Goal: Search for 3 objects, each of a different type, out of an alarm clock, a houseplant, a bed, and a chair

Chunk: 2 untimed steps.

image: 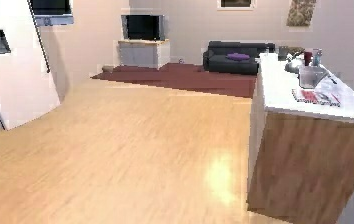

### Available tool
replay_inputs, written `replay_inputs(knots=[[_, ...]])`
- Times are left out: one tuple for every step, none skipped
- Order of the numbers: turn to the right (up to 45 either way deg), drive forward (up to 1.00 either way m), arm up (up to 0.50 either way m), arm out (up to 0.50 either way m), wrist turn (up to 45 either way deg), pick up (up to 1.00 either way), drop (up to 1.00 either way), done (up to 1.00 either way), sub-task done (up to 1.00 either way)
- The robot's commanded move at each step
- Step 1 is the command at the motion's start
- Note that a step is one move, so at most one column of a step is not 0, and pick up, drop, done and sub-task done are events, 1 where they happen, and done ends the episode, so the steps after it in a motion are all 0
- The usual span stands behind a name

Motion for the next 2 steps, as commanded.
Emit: replay_inputs(knots=[[0.0,0.8,0.0,0.0,0.0,0.0,0.0,0.0,0.0],[18.0,0.0,0.0,0.0,0.0,0.0,0.0,0.0,0.0]])
